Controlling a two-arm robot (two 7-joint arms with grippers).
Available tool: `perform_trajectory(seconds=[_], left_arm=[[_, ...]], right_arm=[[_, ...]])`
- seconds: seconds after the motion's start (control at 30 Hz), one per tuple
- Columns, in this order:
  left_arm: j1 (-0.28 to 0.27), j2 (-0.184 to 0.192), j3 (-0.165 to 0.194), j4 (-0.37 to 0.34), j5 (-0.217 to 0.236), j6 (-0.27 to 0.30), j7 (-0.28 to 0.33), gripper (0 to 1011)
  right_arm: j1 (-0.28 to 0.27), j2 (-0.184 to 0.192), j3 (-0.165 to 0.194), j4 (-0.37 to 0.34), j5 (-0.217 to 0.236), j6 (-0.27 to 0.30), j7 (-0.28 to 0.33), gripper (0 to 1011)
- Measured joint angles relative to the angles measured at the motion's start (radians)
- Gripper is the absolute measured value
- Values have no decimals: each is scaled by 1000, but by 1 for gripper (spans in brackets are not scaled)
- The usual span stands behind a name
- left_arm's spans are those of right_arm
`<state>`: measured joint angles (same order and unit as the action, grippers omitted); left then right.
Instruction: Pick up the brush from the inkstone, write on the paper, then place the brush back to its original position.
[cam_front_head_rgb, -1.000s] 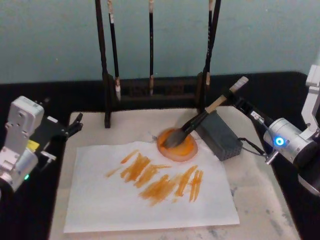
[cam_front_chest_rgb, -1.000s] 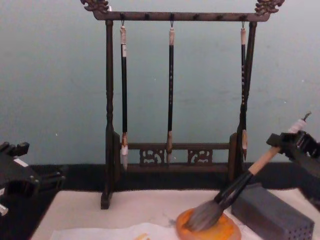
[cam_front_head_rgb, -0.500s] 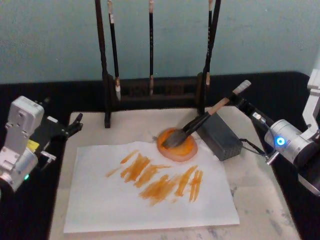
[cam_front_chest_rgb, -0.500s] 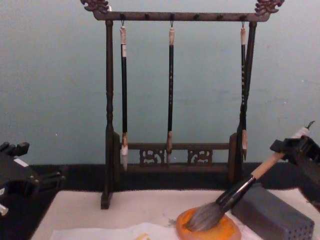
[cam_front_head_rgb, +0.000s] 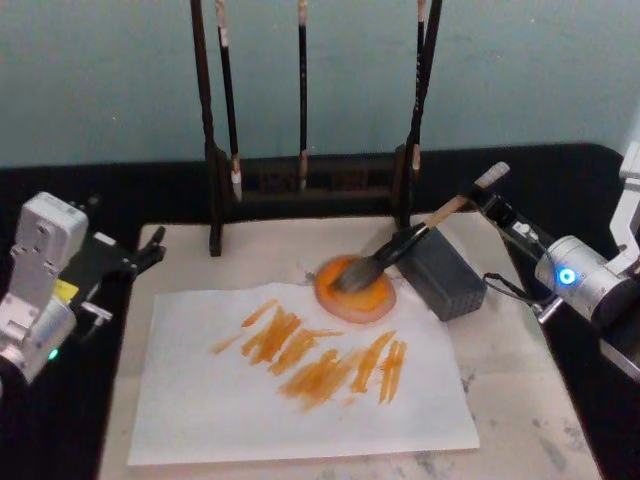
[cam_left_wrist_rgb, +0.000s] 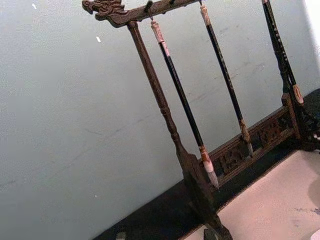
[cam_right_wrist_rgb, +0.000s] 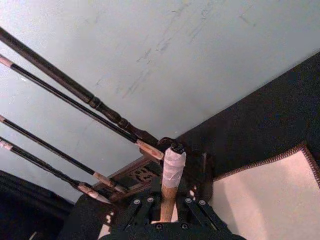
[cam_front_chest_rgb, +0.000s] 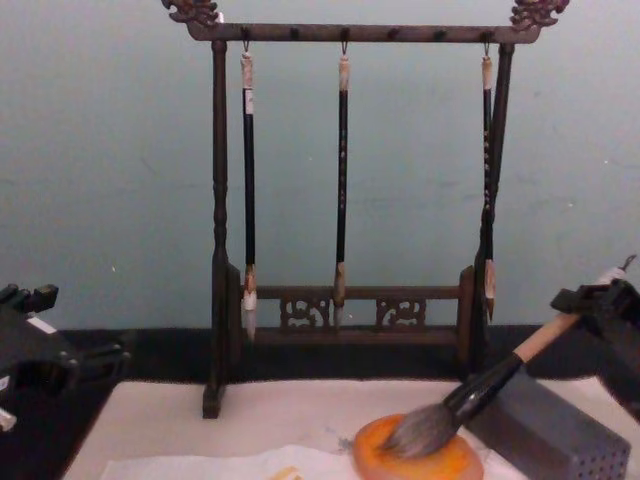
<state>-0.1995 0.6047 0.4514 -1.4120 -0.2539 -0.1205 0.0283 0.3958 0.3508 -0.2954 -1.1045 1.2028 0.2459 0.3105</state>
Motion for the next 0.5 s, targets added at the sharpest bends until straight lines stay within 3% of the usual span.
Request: perform_trajectory(seconds=[0.13,0.5], left_arm=[[0,0,0,0,0,0,0,1001],[0,0,0,0,0,0,0,1001]], right_arm=[[23,4,-10,34,4,-1,16,174],[16,3,-7,25,3,-2,14,174]])
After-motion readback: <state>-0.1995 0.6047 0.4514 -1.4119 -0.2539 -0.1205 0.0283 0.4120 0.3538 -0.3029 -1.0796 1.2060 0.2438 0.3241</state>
